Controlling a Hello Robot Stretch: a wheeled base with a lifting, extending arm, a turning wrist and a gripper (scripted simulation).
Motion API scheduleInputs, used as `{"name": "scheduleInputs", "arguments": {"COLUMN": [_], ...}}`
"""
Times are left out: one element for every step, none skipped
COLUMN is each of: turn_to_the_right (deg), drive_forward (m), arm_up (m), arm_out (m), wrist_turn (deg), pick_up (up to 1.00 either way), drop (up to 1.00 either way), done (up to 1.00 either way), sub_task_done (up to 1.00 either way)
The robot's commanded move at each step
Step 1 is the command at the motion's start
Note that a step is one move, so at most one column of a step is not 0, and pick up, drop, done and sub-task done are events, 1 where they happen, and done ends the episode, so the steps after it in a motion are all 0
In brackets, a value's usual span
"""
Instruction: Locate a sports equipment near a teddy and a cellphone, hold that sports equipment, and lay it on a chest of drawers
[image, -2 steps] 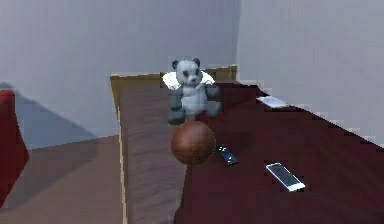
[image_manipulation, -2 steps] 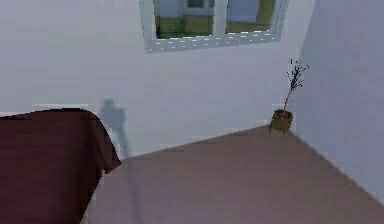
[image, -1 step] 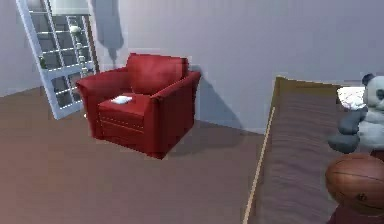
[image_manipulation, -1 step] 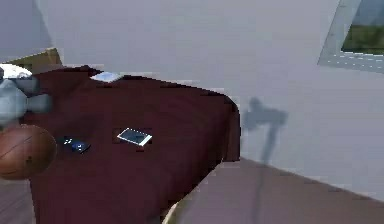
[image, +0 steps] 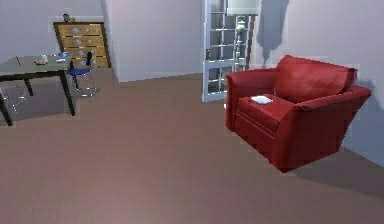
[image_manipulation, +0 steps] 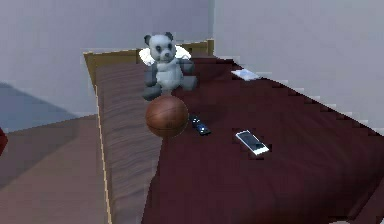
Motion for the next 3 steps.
{"name": "scheduleInputs", "arguments": {"turn_to_the_right": [0.0,0.0,0.0], "drive_forward": [0.00,0.00,0.00], "arm_up": [0.50,0.38,0.00], "arm_out": [0.00,0.00,0.50], "wrist_turn": [0.0,0.0,0.0], "pick_up": [0.00,0.00,0.00], "drop": [0.00,0.00,0.00], "done": [0.00,0.00,0.00], "sub_task_done": [0.00,0.00,0.00]}}
